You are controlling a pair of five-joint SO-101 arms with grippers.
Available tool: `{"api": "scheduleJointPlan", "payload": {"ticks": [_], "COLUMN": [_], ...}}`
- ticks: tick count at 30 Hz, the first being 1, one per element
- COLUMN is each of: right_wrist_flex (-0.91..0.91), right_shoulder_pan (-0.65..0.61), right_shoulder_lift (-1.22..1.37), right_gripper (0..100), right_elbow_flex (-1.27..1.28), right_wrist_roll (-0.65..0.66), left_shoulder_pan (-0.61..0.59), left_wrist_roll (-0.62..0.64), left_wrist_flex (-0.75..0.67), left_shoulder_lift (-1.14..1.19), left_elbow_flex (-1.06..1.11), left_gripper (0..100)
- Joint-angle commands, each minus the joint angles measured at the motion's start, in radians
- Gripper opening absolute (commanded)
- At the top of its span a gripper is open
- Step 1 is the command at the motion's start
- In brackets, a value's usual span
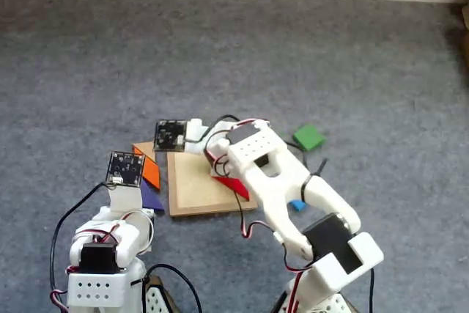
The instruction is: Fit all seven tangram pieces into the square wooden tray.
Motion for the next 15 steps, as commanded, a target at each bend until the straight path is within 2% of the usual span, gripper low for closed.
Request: {"api": "scheduleJointPlan", "payload": {"ticks": [1, 4, 9, 15], "right_wrist_flex": [-0.016, -0.016, -0.016, -0.015], "right_shoulder_pan": [-0.047, -0.058, -0.056, -0.051], "right_shoulder_lift": [-0.01, -0.005, -0.015, -0.084], "right_gripper": [14.6, 17.9, 32.4, 33.6], "right_elbow_flex": [-0.053, -0.053, -0.054, -0.048], "right_wrist_roll": [0.009, 0.006, -0.129, -0.132], "left_shoulder_pan": [0.001, 0.001, 0.001, 0.001], "left_wrist_roll": [0.005, 0.005, 0.005, 0.005], "left_wrist_flex": [0.003, 0.003, 0.003, 0.003], "left_shoulder_lift": [-0.047, -0.047, -0.047, -0.047], "left_elbow_flex": [0.021, 0.021, 0.021, 0.021], "left_gripper": [7, 7, 7, 7]}}
